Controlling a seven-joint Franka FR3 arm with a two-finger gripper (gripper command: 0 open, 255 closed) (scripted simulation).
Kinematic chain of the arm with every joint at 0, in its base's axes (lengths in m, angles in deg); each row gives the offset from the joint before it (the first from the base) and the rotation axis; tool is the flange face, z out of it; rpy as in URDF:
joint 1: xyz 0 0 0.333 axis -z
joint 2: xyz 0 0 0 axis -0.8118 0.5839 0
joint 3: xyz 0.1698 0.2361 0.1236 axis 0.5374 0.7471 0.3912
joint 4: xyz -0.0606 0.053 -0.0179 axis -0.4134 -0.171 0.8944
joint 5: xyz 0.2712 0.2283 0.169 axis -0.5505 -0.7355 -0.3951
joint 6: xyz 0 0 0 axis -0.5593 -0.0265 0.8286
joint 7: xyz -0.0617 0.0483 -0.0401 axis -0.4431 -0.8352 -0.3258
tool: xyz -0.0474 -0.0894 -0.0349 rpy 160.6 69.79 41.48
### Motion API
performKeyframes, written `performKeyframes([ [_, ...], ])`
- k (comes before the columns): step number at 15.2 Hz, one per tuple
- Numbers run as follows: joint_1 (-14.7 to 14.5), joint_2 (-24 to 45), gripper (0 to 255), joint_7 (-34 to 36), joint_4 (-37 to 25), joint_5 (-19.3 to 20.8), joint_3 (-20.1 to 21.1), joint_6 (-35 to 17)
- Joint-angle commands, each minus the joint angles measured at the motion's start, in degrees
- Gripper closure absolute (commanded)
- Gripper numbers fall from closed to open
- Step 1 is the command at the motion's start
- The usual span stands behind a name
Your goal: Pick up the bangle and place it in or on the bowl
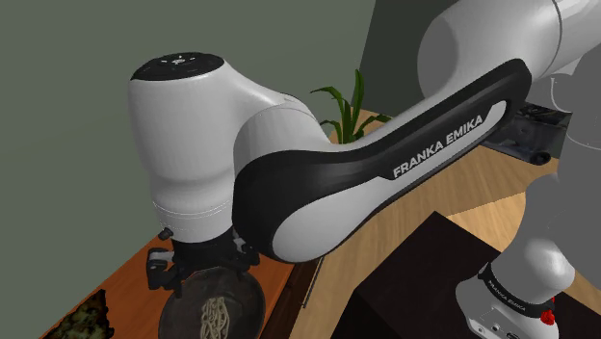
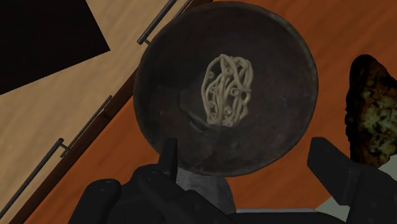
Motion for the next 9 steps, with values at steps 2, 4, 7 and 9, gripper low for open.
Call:
performKeyframes([
  [2,0.21,-1.46,0,-0.52,-1.83,-0.82,0.4,3.15],
  [4,0.31,-2.55,0,-0.93,-3.79,-1.44,0.69,6.08],
  [7,0.31,-2.55,0,-0.93,-3.79,-1.44,0.68,6.08],
  [9,0.31,-2.55,0,-0.93,-3.79,-1.44,0.68,6.08],
])
